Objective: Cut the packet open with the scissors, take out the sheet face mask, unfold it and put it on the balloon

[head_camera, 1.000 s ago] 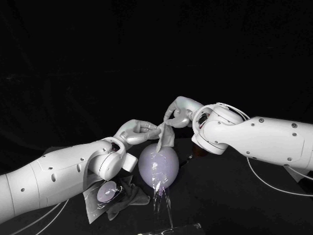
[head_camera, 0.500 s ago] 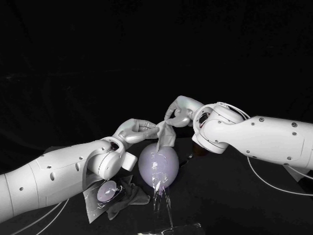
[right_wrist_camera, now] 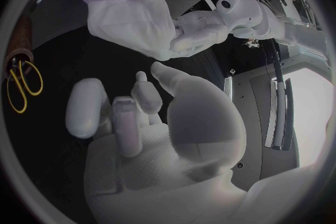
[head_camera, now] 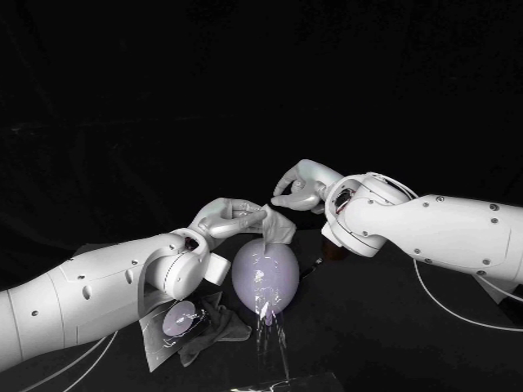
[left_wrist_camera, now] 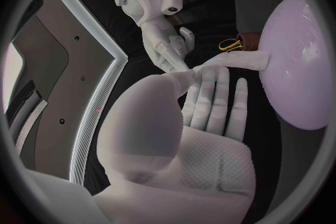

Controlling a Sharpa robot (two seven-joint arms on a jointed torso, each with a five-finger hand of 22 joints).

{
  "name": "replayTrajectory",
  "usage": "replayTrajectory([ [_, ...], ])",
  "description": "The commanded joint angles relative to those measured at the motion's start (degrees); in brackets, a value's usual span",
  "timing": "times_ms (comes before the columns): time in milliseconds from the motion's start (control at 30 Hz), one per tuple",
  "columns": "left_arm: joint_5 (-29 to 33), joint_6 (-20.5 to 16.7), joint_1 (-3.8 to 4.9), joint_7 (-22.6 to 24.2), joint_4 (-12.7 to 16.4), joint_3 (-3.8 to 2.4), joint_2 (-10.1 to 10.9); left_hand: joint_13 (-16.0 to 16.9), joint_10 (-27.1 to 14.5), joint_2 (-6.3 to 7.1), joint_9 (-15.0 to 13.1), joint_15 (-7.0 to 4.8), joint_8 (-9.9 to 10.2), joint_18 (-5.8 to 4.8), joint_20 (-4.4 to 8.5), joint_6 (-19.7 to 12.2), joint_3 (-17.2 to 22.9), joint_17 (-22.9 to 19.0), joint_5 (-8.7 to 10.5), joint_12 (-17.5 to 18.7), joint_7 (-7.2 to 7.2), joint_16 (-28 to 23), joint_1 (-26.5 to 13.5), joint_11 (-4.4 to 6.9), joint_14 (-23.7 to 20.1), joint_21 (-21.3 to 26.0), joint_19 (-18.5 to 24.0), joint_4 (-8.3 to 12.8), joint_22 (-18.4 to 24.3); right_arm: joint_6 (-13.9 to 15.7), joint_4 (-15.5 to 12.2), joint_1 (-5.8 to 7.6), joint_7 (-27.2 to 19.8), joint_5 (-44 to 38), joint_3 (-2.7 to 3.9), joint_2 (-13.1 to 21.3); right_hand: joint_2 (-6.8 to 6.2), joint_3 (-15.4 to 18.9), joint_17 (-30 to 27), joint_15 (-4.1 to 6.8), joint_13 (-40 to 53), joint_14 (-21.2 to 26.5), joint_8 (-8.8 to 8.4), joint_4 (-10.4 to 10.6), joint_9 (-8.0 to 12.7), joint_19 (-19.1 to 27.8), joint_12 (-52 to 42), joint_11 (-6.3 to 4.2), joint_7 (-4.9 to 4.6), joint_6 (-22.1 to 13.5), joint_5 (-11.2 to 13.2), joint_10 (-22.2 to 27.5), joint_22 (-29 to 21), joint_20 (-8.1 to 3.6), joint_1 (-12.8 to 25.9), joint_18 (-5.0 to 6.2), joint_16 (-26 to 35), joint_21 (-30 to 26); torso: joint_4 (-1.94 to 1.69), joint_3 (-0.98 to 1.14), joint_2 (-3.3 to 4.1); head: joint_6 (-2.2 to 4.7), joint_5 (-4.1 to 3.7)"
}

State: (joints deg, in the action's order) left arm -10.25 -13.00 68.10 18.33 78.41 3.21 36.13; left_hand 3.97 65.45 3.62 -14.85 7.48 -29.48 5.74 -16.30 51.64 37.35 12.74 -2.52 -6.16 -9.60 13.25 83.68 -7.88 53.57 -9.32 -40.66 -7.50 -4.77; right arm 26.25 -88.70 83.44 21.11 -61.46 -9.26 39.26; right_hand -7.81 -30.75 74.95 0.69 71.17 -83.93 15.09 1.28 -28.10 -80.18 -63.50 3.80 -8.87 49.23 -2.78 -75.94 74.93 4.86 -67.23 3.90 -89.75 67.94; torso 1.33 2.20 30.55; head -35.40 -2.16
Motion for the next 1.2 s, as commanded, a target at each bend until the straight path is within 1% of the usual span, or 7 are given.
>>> replayTrajectory([
  [33,3.84,2.58,0.08,1.89,0.33,-0.09,0.07,0.09,0.53,-0.32,-2.85,-0.17,-0.86,1.01,-0.10,-0.52,0.36,0.27,-0.21,-0.07,0.11,0.44,-0.26,0.10,0.34,-0.67,-0.89,0.21,-0.20,4.05,0.22,-0.25,-8.95,5.72,-0.07,0.72,0.04,0.29,13.71,-0.48,-0.06,-5.67,-0.57,-0.32,0.29,0.30,0.03,0.07,-0.07,-0.23,0.00,0.23,6.93,0.40,-1.19,0.47,0.37,-0.18,0.01,0.00,0.01,-0.02,0.02],
  [267,5.87,3.71,0.06,2.75,0.61,-0.10,0.36,0.10,0.56,-0.39,-3.17,-0.17,-0.96,1.20,-0.06,-0.75,0.46,0.51,-0.21,-0.04,0.15,0.62,-0.36,0.08,0.24,-1.01,-1.32,0.39,-0.35,6.54,0.17,-0.66,-15.89,9.58,-0.19,2.59,1.20,-0.17,14.19,-0.48,0.74,-5.82,-0.97,-0.98,0.57,-0.24,-1.35,0.05,-0.07,0.45,-0.05,-0.50,7.28,0.65,-3.43,0.37,0.15,0.73,0.01,0.03,0.01,-0.08,0.07],
  [433,7.41,4.59,0.06,3.12,0.89,-0.10,0.68,0.10,0.54,-0.47,-3.71,-0.31,-1.12,1.53,-0.01,-1.07,0.53,1.06,-0.22,0.04,0.07,1.27,-0.52,0.10,0.60,-1.67,-2.09,0.77,-0.66,8.65,-0.69,-1.24,-21.42,11.36,-0.25,4.62,2.43,-0.38,15.05,-0.40,2.97,-6.07,-1.01,-1.37,0.73,-1.70,-4.74,-0.11,0.15,1.93,-0.19,-2.34,8.34,0.77,-5.13,-0.13,-0.25,3.54,0.00,0.02,0.02,-0.08,0.10],
  [567,8.04,5.25,0.05,3.12,1.18,-0.10,0.94,0.11,0.56,-0.49,-3.94,-0.37,-1.19,1.65,0.01,-1.16,0.51,1.30,-0.21,0.05,0.03,1.56,-0.64,0.11,0.73,-1.89,-2.32,0.90,-0.77,9.11,-2.01,-2.02,-24.84,11.56,-0.28,6.13,2.69,-0.09,15.05,-0.22,4.93,-6.07,-0.79,-1.44,0.73,-2.69,-7.56,-0.35,0.50,3.14,-0.26,-3.86,9.09,0.71,-5.54,-0.50,-0.25,5.53,-0.02,0.03,0.03,-0.19,0.18],
  [667,8.31,5.71,0.05,3.08,1.44,-0.10,1.15,0.12,0.61,-0.59,-4.52,-0.58,-1.32,2.25,0.19,-1.40,0.39,2.01,-0.22,0.11,-0.06,2.48,-0.89,0.18,1.21,-2.91,-3.50,1.31,-1.26,8.95,-3.26,-2.93,-26.69,10.82,-0.30,6.93,2.53,0.64,15.05,-0.08,6.22,-6.07,-0.97,-1.14,0.91,-3.31,-9.40,-0.50,0.69,3.74,-0.25,-4.80,9.60,0.61,-5.27,-0.75,-0.25,6.78,0.04,0.08,0.04,-0.19,0.24],
  [867,8.49,6.21,0.05,2.99,1.93,-0.10,1.40,0.13,0.66,-0.54,-4.79,-0.67,-1.34,2.46,0.23,-1.49,0.37,2.36,-0.23,0.13,-0.08,2.88,-0.88,0.23,1.26,-3.30,-3.80,1.69,-1.46,8.68,-4.63,-4.41,-27.43,9.53,-0.34,6.81,2.06,1.77,15.05,-0.06,6.90,-6.07,-1.47,-0.37,1.31,-3.42,-10.36,-0.52,0.73,4.05,-0.22,-5.20,9.72,0.54,-4.42,-0.78,-0.25,6.95,-0.05,0.14,0.05,-0.33,0.29],
  [1200,8.53,6.19,0.06,2.80,2.49,-0.10,1.67,0.15,0.73,-0.51,-4.94,-0.71,-1.33,2.54,0.25,-1.51,0.43,2.56,-0.24,0.11,-0.14,3.10,-0.83,0.27,1.24,-3.48,-3.86,1.98,-1.57,9.94,-4.28,-5.60,-23.21,7.69,-0.37,4.58,0.71,4.48,15.05,-0.14,7.13,-6.07,-2.77,1.63,2.28,-3.17,-10.70,-0.39,0.60,4.08,-0.19,-5.22,9.57,0.56,-2.42,-0.65,-0.25,6.20,-0.04,-0.02,0.04,-0.64,0.29],
])
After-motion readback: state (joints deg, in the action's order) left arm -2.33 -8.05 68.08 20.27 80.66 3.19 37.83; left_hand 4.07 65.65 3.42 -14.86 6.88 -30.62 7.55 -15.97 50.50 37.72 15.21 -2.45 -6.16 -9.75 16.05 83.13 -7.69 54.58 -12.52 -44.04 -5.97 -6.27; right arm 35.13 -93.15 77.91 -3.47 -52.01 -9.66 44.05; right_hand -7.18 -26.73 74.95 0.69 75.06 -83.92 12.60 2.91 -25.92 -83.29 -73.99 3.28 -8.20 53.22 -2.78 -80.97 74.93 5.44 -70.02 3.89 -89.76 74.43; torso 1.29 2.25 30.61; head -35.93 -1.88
